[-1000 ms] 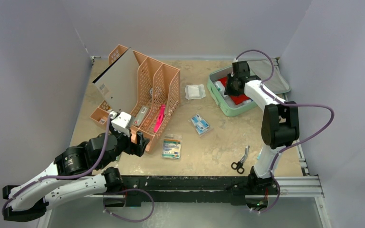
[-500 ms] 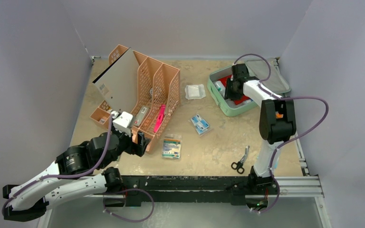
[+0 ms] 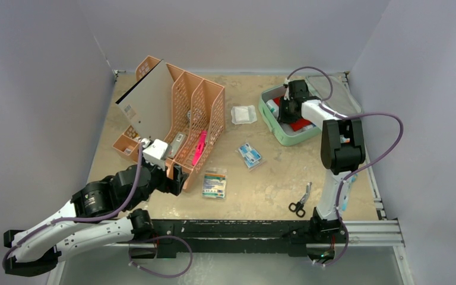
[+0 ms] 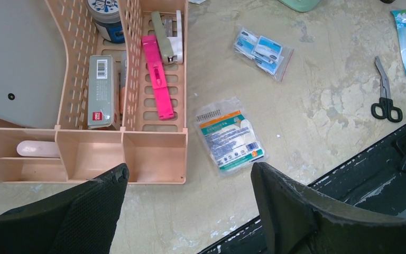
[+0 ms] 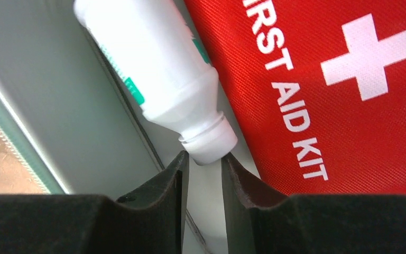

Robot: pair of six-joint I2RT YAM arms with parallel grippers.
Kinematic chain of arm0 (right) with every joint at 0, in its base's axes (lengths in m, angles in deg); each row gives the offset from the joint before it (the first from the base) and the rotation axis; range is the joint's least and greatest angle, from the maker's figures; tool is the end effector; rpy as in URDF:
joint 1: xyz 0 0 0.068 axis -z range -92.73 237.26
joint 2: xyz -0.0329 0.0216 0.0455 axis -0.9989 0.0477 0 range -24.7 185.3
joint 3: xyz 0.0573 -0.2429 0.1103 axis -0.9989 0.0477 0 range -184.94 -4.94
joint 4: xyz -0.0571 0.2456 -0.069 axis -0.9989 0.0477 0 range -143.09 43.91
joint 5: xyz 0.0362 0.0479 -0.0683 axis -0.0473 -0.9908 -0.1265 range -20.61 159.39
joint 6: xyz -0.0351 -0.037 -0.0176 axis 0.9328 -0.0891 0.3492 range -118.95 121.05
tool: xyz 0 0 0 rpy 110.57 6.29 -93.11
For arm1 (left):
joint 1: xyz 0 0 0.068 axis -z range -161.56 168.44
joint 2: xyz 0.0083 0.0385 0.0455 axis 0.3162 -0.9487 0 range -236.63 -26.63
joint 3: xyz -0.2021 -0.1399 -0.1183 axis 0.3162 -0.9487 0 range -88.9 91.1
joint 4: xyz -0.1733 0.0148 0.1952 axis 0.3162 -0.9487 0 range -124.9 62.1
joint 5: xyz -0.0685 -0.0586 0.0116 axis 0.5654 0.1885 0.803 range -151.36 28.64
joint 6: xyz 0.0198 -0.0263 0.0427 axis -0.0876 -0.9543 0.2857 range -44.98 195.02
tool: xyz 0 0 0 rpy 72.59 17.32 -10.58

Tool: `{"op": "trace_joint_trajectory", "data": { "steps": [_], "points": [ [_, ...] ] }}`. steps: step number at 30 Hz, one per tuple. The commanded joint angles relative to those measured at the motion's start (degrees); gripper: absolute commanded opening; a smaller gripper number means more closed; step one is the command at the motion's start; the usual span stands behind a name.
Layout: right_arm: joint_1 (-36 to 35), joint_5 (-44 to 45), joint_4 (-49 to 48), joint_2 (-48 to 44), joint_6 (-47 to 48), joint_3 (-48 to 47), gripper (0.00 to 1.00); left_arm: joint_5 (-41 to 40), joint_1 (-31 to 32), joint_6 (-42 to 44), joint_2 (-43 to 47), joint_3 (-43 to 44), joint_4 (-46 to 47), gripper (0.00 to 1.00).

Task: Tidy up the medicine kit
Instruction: Place the pill bottle in the medicine box.

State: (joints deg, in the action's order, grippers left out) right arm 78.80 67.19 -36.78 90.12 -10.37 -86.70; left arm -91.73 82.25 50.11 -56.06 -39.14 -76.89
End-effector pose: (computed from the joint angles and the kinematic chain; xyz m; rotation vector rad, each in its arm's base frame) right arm 0.4352 0.0661 0.1866 0.0456 2.4415 0.2021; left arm 0.0562 -0.0736 0.3343 0.3626 1.9924 -0.4410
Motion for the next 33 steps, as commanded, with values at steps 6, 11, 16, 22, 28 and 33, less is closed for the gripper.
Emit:
{"op": "trace_joint_trajectory", "data": {
  "steps": [6,11,16,22,28,33],
  "points": [
    [-0.14,-5.42,-3.84,-2.02,3.93,-0.75,0.30,-1.13,0.15,-0.49,-0.90,-0.08,0.06,0.84],
    [-0.14,-9.78,-2.97,-2.92,4.98,-1.03,0.30,-1.14,0.17,-0.49,-1.21,-0.09,0.11,0.84],
    [-0.19,-8.86,0.13,-4.54,4.52,-1.99,0.31,-0.71,0.17,-0.41,-1.84,-0.10,0.30,0.84],
    [-0.06,-6.66,5.17,-7.02,1.64,-4.65,0.40,-0.65,0.17,-0.41,-1.83,-0.10,0.30,0.84],
    [0.68,-6.94,2.71,-6.52,-1.50,-7.05,0.36,-0.87,0.13,-0.41,-1.81,-0.16,0.21,0.84],
    [0.91,-7.30,1.61,-0.09,-3.04,-13.65,0.36,-1.30,0.17,-0.48,-2.19,-0.17,0.05,0.84]
  ]
}}
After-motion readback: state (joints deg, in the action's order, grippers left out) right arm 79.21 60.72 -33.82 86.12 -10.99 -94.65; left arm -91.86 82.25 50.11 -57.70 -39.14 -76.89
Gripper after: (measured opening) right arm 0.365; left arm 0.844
